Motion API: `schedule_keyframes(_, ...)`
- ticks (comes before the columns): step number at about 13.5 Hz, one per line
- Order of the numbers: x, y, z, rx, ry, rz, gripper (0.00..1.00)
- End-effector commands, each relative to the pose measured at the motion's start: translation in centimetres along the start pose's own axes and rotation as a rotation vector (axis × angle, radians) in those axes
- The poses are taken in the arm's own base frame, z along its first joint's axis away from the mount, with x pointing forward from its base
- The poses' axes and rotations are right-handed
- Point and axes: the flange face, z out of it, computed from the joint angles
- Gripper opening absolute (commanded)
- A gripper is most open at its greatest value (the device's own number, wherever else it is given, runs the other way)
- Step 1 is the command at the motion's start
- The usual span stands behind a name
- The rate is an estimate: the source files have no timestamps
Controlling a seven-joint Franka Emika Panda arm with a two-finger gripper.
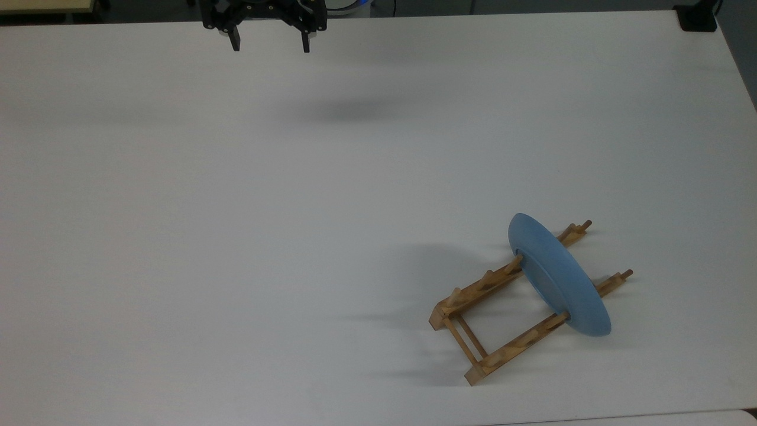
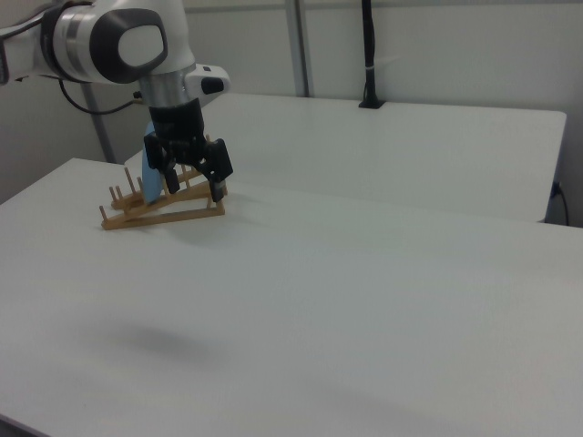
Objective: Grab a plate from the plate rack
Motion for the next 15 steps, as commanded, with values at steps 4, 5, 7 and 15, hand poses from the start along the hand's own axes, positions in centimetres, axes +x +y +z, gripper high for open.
schedule_keyframes(4,-0.6,-0.7,-0.8,0.013,0.014,-0.026,1.0)
schedule_keyframes(5,-0.6,-0.7,-0.9,0.013,0.015,-0.026,1.0)
schedule_keyframes(7,-0.5,-0.7,-0.7,0.013,0.012,-0.026,1.0)
schedule_keyframes(15,3.3,-6.9,-1.9,0.003,0.177,-0.032,1.0)
